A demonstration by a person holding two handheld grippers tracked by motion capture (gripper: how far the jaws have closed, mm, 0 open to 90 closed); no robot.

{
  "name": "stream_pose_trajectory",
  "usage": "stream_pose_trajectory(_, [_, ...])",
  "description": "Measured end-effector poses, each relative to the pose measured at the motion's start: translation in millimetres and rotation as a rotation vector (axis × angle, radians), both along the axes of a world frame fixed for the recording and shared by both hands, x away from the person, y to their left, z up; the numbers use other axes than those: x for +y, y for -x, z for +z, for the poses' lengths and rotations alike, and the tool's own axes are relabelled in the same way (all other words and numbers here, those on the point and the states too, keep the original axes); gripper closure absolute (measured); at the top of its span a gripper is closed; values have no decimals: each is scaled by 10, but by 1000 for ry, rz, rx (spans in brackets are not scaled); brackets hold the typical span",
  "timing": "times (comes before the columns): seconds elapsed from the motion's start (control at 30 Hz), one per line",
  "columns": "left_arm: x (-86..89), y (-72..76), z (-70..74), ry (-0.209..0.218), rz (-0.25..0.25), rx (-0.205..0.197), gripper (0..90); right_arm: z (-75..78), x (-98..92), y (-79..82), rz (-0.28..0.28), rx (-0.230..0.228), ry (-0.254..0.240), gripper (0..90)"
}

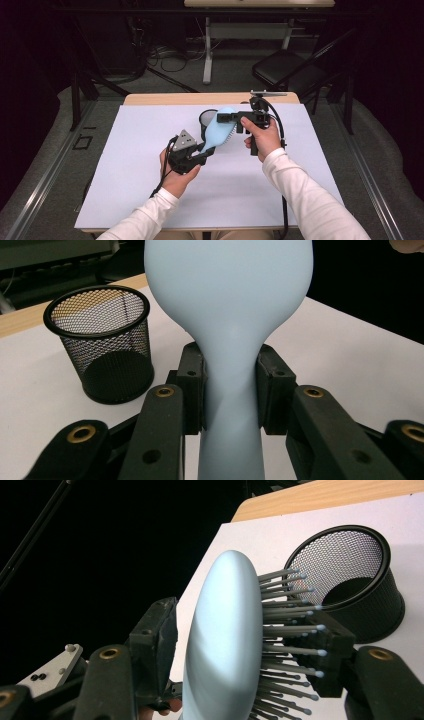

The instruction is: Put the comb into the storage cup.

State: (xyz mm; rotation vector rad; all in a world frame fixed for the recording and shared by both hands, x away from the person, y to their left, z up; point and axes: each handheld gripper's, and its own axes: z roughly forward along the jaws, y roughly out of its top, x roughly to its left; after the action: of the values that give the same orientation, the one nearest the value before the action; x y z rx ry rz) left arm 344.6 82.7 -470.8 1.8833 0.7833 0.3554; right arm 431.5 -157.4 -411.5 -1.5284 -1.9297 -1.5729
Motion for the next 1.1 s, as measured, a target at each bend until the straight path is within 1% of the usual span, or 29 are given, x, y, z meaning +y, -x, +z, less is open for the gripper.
stream_pose_trajectory(0.03, [0, 1, -2, 0, 0, 0, 693, -1, -2, -1, 1, 8, -1, 402])
stream_pose_trajectory(0.17, [2, 3, -4, 0, -1, 1, 693, -5, -17, -4, -6, 17, 0, 441])
stream_pose_trajectory(0.3, [-1, 7, -10, 0, -4, 1, 693, 1, -21, 4, -11, 31, 1, 447])
stream_pose_trajectory(0.4, [-1, 8, -18, -2, -3, 1, 693, -7, -28, 6, -21, 47, -10, 455])
stream_pose_trajectory(0.63, [-7, 3, -41, 0, -7, 5, 693, -22, -40, 4, -22, 60, -18, 465])
stream_pose_trajectory(0.77, [0, -2, -48, -1, -10, 5, 693, -34, -43, 2, -22, 58, -31, 470])
stream_pose_trajectory(1.1, [3, -4, -71, -5, -10, 4, 693, -49, -48, -9, -2, 71, -44, 480])
